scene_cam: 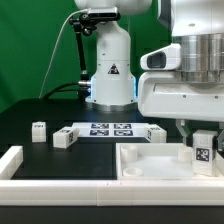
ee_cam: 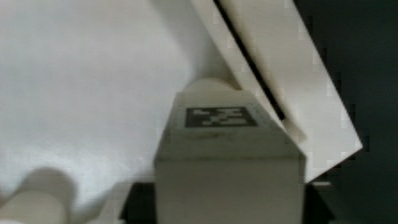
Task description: Assemble one leg
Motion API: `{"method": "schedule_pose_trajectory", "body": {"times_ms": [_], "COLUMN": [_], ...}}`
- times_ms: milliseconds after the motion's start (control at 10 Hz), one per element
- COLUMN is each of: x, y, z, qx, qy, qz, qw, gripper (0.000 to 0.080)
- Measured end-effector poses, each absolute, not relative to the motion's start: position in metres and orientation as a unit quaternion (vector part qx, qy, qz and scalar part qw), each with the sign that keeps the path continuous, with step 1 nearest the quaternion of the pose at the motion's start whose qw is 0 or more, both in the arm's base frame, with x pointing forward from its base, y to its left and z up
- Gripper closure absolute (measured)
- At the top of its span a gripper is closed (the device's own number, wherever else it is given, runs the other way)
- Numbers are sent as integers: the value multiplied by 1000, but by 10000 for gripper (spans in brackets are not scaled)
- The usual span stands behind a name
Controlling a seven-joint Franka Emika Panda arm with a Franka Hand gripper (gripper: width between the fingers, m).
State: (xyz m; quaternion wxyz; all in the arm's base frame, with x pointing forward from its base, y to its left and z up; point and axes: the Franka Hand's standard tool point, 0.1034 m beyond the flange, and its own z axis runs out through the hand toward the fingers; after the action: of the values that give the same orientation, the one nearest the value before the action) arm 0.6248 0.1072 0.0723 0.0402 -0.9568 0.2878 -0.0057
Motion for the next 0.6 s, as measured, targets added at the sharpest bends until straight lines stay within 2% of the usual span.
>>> {"method": "schedule_pose_trajectory", "body": {"times_ms": [200,400,600], "x": [624,624,623], "y": [107,108,106], "z": [72,71,71], "qx": [-950,-898,-839], "qy": [311,437,539], "qz": [-4,-15,-24], "qw": [40,47,66], "gripper": [510,510,510]}}
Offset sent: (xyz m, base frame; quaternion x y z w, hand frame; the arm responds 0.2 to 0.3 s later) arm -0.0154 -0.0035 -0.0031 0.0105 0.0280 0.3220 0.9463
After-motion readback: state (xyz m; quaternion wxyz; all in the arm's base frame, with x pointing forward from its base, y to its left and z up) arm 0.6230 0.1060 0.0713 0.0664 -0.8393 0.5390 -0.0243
